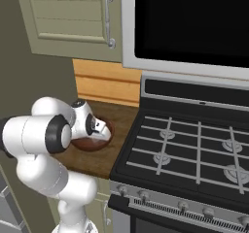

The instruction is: Grab a lemon wedge from the fridge and one ice cube from the ice bowl, and put them in the glass of lemonade.

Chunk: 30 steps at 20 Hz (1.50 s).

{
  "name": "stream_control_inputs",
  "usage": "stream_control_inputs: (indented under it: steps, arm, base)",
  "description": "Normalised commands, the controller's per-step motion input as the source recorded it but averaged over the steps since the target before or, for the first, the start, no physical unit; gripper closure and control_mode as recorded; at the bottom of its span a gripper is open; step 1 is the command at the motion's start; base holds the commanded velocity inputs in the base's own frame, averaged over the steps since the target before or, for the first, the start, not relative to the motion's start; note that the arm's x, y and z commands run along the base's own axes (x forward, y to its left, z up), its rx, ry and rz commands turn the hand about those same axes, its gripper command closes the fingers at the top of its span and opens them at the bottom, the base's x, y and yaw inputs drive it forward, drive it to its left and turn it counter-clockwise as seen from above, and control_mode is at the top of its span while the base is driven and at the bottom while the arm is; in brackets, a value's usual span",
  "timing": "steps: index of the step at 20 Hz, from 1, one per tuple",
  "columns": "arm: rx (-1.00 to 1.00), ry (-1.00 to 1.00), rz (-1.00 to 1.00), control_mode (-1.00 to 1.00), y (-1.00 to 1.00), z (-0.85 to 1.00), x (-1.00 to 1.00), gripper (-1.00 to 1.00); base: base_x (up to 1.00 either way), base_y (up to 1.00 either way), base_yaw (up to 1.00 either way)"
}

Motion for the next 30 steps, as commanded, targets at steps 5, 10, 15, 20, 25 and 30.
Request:
stream_control_inputs:
  steps: [5,10,15,20,25,30]
  arm:
    - [0.05,-0.03,0.01,-1.00,-0.03,0.14,-0.22,1.00]
    - [0.19,-0.07,0.00,-1.00,0.55,0.98,0.19,1.00]
    - [0.17,-0.10,0.00,-1.00,0.90,1.00,0.34,1.00]
    - [0.09,-0.06,0.00,-1.00,1.00,0.76,0.13,1.00]
    - [0.00,0.00,0.00,-1.00,0.98,0.46,-0.08,1.00]
    - [0.00,0.00,0.00,-1.00,0.74,0.04,0.01,1.00]
  base:
    - [0.00,0.00,0.00]
    - [0.00,0.00,0.00]
    - [0.00,0.00,0.00]
    - [0.00,0.00,0.00]
    - [0.00,0.00,0.00]
    - [0.00,0.00,0.00]
